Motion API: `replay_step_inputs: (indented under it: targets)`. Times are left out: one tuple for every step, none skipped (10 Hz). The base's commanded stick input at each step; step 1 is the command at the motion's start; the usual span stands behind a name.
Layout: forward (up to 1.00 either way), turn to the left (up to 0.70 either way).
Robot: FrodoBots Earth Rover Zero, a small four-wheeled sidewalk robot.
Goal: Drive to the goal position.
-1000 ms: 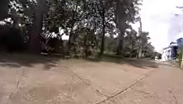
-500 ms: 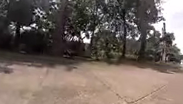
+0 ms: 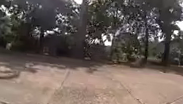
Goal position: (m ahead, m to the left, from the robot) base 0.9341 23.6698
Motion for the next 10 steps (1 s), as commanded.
replay_step_inputs:
  targets:
    - [0.00, 0.45]
    - [0.00, 0.45]
    - [0.00, 0.45]
    - [0.00, 0.45]
    - [0.00, 0.45]
    - [0.00, 0.45]
    - [0.00, 0.45]
    - [0.00, 0.45]
    - [0.00, 0.45]
    - [0.00, 0.45]
